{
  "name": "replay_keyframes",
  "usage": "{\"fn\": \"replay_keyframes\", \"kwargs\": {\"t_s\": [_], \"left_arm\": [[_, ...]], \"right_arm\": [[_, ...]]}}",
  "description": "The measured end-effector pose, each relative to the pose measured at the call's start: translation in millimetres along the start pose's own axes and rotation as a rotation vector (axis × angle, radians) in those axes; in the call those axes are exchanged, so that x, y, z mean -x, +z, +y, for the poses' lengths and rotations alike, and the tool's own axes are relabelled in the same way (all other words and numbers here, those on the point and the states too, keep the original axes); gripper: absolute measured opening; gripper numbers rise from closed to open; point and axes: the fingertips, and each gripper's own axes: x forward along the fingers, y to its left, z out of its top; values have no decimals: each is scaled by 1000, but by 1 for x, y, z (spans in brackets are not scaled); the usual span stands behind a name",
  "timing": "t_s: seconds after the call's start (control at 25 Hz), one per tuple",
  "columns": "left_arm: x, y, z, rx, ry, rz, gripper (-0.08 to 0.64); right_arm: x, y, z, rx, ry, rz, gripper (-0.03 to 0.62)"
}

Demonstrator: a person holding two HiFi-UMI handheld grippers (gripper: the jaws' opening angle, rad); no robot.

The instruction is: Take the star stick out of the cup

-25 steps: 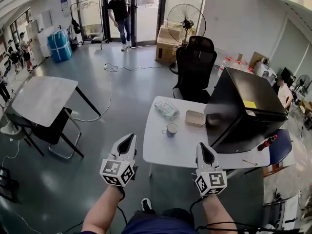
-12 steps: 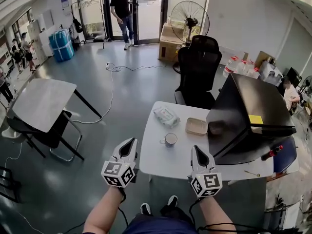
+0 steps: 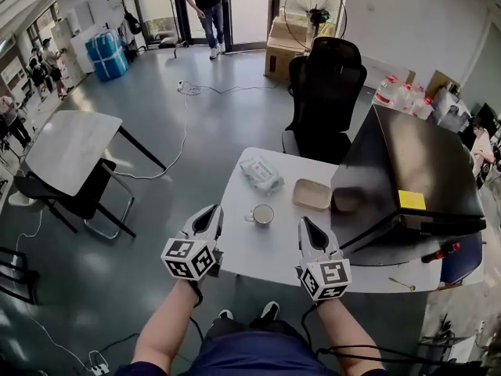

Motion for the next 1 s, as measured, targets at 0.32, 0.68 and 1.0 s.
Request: {"fn": "replay_keyframes", "kwargs": {"t_s": [0.32,0.68,1.0], "left_arm": [[-43,-38,7,45,-3,119,5],[-110,-131,30,151,-103,387,8],[-139,-201,31,378,-162,554,58]], "right_arm": [[-6,-12,-12,-29,15,43,6],[-1,-27,-25,-57,-119,81,6],[24,-58,-35,-107,-238,134,6]]}}
